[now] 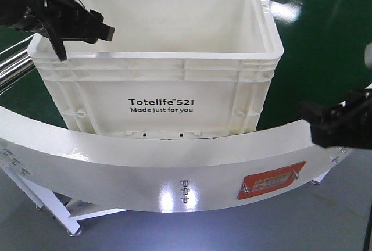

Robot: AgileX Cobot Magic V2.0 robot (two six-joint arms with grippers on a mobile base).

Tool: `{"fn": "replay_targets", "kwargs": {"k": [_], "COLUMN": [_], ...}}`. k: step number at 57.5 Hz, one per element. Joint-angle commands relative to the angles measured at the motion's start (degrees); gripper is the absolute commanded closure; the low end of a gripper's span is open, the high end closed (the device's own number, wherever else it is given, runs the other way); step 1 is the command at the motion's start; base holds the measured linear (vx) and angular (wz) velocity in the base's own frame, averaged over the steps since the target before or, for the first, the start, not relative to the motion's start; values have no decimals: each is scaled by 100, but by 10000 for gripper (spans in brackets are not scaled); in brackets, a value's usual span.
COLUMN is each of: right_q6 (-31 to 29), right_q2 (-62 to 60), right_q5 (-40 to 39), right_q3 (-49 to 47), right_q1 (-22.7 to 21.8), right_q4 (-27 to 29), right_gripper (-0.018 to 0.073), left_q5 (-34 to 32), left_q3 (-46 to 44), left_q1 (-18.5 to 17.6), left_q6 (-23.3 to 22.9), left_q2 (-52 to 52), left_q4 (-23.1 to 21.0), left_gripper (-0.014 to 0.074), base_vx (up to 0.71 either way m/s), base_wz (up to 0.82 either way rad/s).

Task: Place moving items into box and shelve
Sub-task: 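Carry the pink ball with the left gripper and release it into the tote, then position both grippers over opposite side walls of the tote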

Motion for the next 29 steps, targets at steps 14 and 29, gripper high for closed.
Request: {"fn": "replay_targets", "kwargs": {"k": [14,29], "right_q6": [587,308], "right_q2": [1575,2885], "right_q5": [505,1335], "right_q3": [-2163,-4039], "right_q1": [-27,-27], "right_q4": [-689,-534], "right_gripper": [24,24], "left_q5": [1535,1812], "left_q3": [-1251,-1341], "left_q1": [-27,423], "left_q6": [-57,-124], "left_q2": [-223,-211], "left_q4": [298,481], "left_gripper": [22,22], "base_vx": [0,0], "base_wz": [0,0]}}
